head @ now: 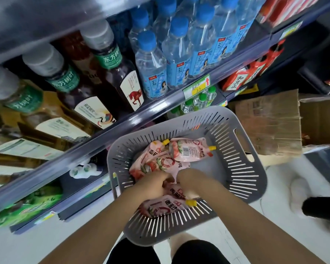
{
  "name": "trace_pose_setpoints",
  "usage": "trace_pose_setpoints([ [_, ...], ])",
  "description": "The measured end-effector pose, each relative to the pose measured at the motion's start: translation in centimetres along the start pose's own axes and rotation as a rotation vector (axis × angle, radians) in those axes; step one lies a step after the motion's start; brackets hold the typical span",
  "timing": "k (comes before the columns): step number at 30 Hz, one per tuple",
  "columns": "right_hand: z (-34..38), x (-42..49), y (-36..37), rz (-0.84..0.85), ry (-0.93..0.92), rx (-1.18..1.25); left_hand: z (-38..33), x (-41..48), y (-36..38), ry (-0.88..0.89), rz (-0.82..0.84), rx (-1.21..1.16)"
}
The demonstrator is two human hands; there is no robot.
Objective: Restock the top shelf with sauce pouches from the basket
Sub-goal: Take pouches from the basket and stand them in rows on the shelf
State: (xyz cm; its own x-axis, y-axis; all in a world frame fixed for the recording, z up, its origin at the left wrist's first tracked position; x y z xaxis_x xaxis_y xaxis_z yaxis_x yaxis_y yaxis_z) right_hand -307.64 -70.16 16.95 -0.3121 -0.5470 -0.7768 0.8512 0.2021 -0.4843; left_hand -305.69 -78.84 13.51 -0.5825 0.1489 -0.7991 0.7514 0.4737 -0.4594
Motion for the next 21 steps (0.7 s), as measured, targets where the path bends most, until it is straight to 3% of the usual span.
trace_pose_setpoints([
  [3,1.6,-0.7,-1.5,0.017,-0.038,-0.100,-0.2,0.0,0.2,-0.004,0.047,-0.193],
  [6,2.1,-1.2,-2.9,-0.027,-0.049,-0.107,0.2,-0.5,-0.4,0.025,-0.035,-0.271],
  [8,1.8,-2.0,-4.9,-0.218,-0.063,-0.010,1.3,-0.7,-1.2,0.012,-0.112,-0.376],
  [11,-0.2,-3.6,-8.2,-0.652,-0.044,0.077,2.0,-2.2,-3.3,-0.034,-0.232,-0.686],
  [15,-3.3,-5.3,-5.7,-1.020,0.144,0.948,2.3,-3.8,-5.7,-0.172,-0.408,-1.152],
  [17,-4.0,-5.3,-2.7,-0.981,0.330,1.101,2.2,-3.6,-6.4,-0.225,-0.440,-1.237],
  [21,-3.2,-3.9,1.9,-0.540,0.401,0.846,2.0,-2.3,-7.2,-0.283,-0.417,-1.259],
])
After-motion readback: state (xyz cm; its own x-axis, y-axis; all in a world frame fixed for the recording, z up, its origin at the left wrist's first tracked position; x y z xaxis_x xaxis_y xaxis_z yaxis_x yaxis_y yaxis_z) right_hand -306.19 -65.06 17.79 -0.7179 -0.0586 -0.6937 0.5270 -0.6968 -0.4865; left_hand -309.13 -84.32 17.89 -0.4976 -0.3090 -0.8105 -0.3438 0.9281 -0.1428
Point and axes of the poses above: each hand's wrist, its own x-axis towards the middle knuckle, its own y-axis out of the palm, z = x × y, the point moved 8 cm from there along x, towards the middle knuckle, and after that the axes turned 11 degrees about -y, right-handed, at the moved point
